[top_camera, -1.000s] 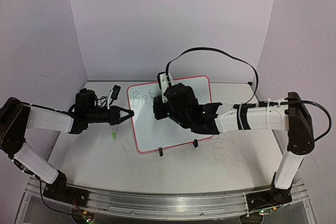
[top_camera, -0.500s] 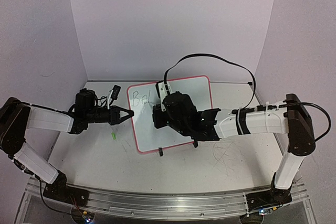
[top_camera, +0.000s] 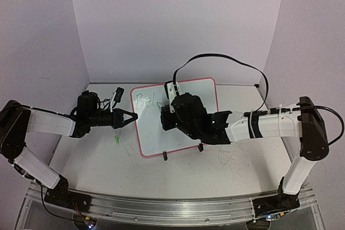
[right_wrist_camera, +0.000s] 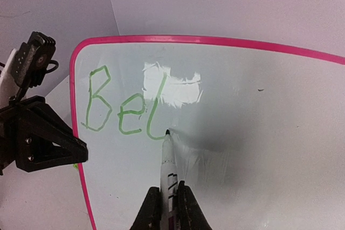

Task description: Write a sentence on the whiteboard

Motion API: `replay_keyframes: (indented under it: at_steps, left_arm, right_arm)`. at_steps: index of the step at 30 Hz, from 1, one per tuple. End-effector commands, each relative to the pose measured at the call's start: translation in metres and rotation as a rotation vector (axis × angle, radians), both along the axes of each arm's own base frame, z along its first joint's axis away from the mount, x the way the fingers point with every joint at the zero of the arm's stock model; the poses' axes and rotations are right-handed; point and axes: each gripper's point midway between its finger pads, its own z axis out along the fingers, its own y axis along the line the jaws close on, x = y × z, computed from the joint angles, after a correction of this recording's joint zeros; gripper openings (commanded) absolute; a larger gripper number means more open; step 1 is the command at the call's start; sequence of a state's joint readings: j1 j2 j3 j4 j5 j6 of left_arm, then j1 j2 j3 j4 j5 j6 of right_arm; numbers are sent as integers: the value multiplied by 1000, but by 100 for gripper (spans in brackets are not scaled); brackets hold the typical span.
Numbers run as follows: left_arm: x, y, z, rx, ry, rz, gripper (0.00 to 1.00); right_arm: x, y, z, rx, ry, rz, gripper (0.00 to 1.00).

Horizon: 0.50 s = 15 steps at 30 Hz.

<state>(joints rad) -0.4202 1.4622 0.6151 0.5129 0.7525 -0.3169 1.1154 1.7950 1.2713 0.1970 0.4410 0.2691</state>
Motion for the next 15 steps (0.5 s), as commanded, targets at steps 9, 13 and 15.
replay_keyframes:
  at_steps: [9,13,15]
  left_arm:
    - [8,0,18,12,-78,27,0]
    - [9,0,19,12,-79,27,0]
    - [9,0,18,14,-77,27,0]
  right_arm:
    - [10,15,44,84,-74,23,0]
    - [14,15,42,81,-69,15,0]
    - [15,17,42,80,-67,18,0]
